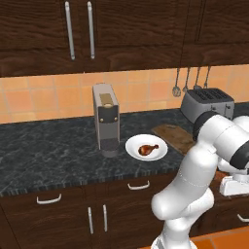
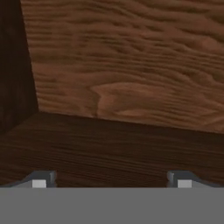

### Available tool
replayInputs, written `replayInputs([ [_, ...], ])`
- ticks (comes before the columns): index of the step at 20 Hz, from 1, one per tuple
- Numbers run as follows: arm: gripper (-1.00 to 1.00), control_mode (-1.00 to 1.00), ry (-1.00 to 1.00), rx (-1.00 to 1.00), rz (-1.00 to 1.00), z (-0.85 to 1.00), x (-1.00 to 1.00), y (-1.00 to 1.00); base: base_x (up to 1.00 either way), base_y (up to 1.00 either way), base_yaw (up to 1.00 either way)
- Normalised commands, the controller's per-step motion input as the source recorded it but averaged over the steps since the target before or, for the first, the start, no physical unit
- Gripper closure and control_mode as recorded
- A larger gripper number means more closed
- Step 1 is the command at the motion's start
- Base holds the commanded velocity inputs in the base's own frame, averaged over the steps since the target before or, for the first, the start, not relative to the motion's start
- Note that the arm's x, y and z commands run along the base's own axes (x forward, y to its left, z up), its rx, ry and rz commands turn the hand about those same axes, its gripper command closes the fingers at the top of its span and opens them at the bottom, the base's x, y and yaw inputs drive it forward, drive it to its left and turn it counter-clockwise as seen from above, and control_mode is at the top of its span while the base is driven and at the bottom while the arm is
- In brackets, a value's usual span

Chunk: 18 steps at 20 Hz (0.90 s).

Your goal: Pick up the knife from the drawer and place it on the cutting board. Then place the meat from the plate to the cutting board.

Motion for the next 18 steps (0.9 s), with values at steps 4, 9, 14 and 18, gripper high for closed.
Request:
replayInputs([
  [4, -1.0, -1.0, 0.04, 0.04, -0.05, 0.0, -0.77, -0.18, 0.0, 0.0, 0.0],
  [9, -1.0, -1.0, -0.01, 0.04, -0.03, 0.0, -0.89, -0.15, 0.0, 0.0, 0.0],
  [14, -1.0, -1.0, -0.14, 0.0, 0.0, 0.27, -0.37, 0.0, 0.0, 0.0, 0.0],
  [18, -1.0, -1.0, -0.32, 0.0, 0.03, 0.68, 0.43, 0.0, 0.0, 0.0, 0.0],
])
